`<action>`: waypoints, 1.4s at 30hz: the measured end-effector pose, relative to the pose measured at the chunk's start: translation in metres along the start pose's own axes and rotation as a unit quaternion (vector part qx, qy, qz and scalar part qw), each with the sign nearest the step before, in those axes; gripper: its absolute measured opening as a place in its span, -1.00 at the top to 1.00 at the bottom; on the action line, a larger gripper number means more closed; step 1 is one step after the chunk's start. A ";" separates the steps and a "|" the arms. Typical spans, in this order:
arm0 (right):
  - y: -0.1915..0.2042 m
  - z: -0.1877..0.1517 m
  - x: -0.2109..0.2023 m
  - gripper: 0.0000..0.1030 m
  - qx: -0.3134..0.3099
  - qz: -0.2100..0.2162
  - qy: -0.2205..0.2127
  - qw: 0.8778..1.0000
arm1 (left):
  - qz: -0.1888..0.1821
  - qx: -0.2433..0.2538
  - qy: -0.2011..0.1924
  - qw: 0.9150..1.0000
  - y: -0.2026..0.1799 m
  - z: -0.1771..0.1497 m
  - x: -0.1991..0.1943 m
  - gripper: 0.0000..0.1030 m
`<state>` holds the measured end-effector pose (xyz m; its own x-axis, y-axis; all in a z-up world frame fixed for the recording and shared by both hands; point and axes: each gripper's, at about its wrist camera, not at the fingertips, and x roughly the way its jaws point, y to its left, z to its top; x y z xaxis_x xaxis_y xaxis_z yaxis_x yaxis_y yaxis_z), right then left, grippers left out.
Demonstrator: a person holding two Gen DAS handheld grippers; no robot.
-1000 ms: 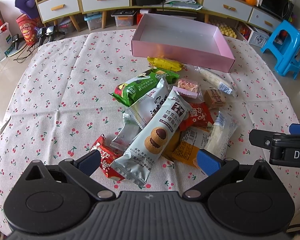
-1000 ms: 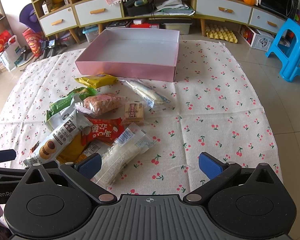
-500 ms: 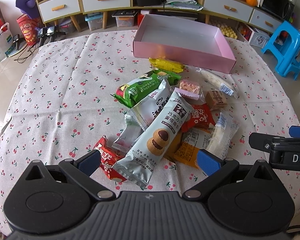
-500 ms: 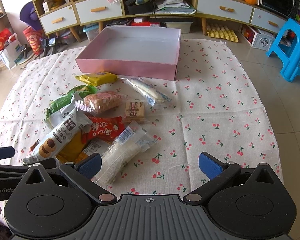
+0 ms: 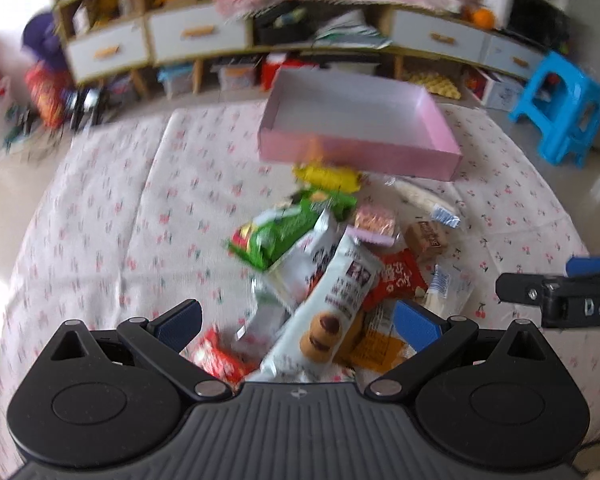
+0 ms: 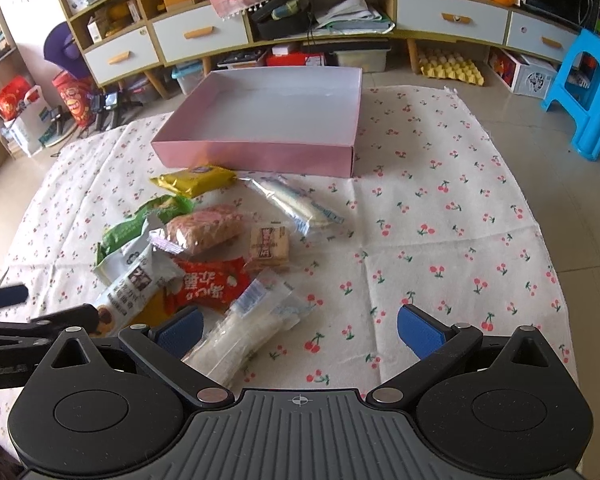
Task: Organize snacks
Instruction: 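Grasp the silver cookie bar with the left tool while the right tool grasps the clear snack bag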
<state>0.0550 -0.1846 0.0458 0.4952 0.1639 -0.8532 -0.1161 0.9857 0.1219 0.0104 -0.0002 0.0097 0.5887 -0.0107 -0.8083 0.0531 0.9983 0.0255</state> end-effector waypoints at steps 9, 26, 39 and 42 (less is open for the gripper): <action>-0.010 0.005 0.033 -1.00 0.015 0.029 0.051 0.998 | -0.020 0.084 0.007 0.996 -0.005 0.003 0.017 -0.83; -0.003 -0.002 0.074 -0.72 0.131 0.108 0.133 0.976 | -0.089 0.131 0.018 0.987 -0.017 -0.009 0.030 -0.25; 0.013 -0.006 0.075 -0.67 0.107 0.080 0.106 0.985 | -0.065 0.131 0.019 0.989 -0.008 -0.010 0.038 0.27; 0.020 -0.008 0.074 -0.50 0.087 0.057 0.095 0.990 | -0.061 0.131 0.018 0.989 -0.007 -0.010 0.038 0.34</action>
<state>0.0822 -0.1534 -0.0188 0.3139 0.2810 -0.9069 -0.0047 0.9556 0.2945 0.0241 -0.0073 -0.0273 0.5366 -0.1231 -0.8348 0.3325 0.9401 0.0751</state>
